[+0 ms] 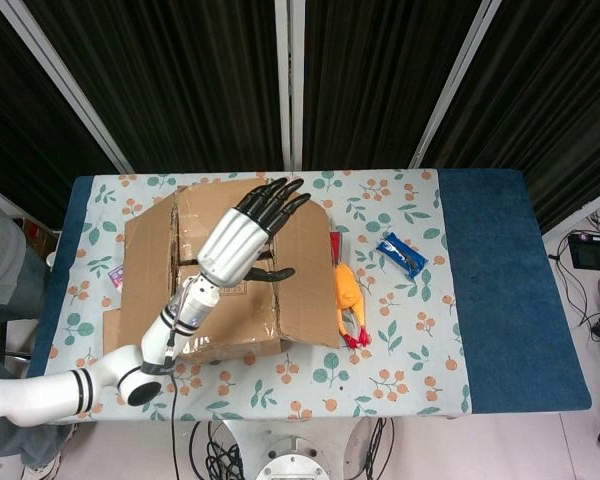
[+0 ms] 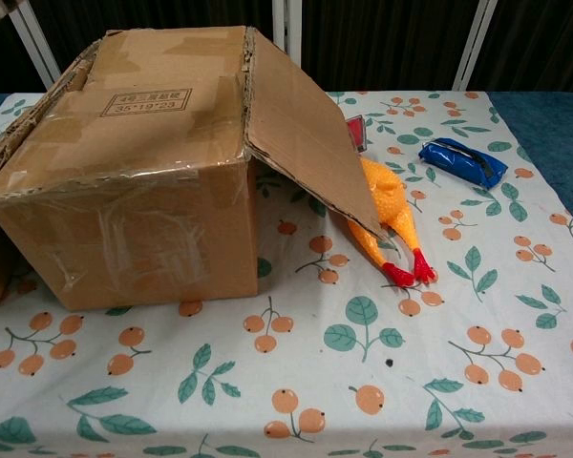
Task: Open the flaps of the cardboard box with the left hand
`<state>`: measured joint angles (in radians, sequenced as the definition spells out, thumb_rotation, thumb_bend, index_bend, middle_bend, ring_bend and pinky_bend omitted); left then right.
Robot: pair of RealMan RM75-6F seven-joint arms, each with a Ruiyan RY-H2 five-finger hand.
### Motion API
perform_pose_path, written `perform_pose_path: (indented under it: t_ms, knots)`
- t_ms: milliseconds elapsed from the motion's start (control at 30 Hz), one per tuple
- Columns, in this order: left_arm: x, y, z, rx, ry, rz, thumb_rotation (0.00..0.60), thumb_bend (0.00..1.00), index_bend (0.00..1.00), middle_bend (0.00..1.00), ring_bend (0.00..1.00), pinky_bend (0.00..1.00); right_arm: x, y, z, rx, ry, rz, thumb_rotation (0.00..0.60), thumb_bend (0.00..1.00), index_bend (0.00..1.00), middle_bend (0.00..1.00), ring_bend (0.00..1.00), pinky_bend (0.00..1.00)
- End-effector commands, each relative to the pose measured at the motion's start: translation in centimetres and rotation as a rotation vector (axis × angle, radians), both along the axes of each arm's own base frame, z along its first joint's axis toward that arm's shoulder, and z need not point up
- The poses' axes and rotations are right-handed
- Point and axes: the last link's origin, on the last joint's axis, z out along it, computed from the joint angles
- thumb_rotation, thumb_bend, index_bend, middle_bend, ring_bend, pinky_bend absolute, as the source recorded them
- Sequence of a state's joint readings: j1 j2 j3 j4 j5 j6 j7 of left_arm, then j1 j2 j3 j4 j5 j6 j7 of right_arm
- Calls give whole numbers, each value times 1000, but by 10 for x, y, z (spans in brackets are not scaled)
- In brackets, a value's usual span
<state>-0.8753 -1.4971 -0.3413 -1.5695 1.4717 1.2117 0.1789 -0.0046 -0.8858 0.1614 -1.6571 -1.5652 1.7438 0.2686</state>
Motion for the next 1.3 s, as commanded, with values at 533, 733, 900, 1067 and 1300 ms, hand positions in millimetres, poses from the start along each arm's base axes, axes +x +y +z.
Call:
perform_pose_path:
  t_ms: [533, 733, 900, 1067, 1300]
  knots:
    - [-73, 11, 45, -511, 33, 555, 101, 49, 333, 329, 237, 281, 10, -4, -9, 20, 4, 33, 600, 213, 0, 0, 0, 0]
    - [-82, 12, 44, -605, 93, 632, 80, 34, 332, 349, 245, 292, 9, -3, -8, 17, 7, 27, 600, 212, 0, 0, 0, 0]
    - [-86, 13, 37, -627, 139, 655, 77, 34, 323, 332, 242, 289, 8, -4, -10, 23, 4, 27, 600, 213, 0, 0, 0, 0]
    - [-86, 14, 33, -654, 179, 670, 78, 34, 289, 314, 233, 278, 7, -4, -11, 26, 3, 28, 600, 213, 0, 0, 0, 0]
    - [-73, 5, 39, -718, 150, 656, 79, 34, 266, 461, 249, 292, 5, -5, -10, 21, -1, 28, 600, 213, 0, 0, 0, 0]
